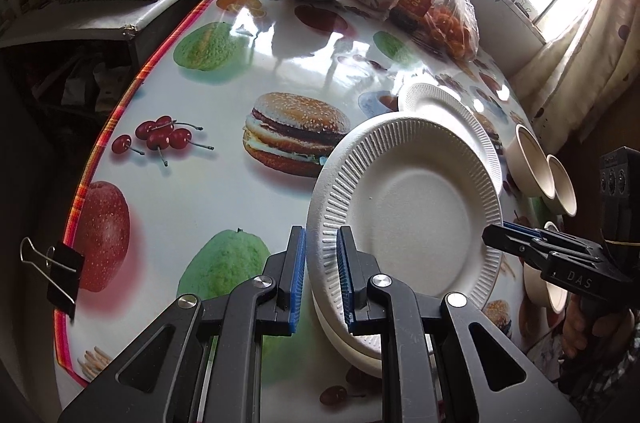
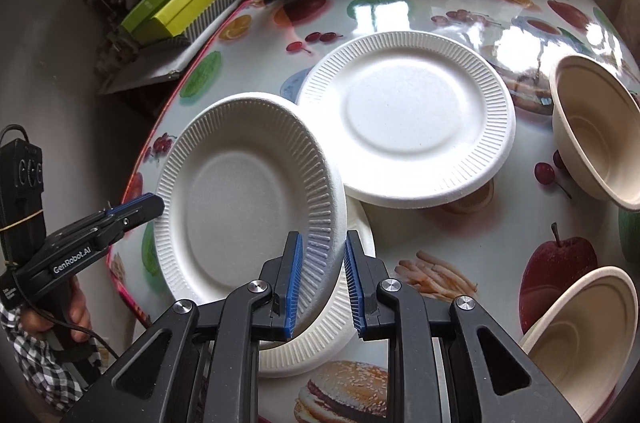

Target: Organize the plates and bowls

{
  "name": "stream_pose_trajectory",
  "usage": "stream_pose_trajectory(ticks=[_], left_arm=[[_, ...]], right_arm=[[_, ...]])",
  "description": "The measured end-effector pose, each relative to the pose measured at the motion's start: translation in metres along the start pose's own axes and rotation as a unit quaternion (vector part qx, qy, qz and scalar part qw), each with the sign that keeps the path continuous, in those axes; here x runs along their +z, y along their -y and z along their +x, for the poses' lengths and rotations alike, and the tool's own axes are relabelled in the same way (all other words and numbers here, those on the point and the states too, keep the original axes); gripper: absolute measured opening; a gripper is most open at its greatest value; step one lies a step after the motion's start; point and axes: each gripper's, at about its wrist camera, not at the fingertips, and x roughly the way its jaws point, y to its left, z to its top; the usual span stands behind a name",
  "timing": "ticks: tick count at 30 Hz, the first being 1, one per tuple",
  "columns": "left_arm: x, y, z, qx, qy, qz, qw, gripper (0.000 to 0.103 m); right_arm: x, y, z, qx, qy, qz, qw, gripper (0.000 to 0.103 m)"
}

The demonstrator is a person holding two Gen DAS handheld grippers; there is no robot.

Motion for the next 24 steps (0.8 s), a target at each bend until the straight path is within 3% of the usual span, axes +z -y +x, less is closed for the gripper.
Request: stream_pose_trajectory(ticks=[24], left_arm=[[-0.015,0.007,0.016,0.005,-0.026,0.014,0.9995,0.017]], right_arm=[[-0.023,0.009,0.006,-0.019,-0.003,-0.001,1.000,0.023]])
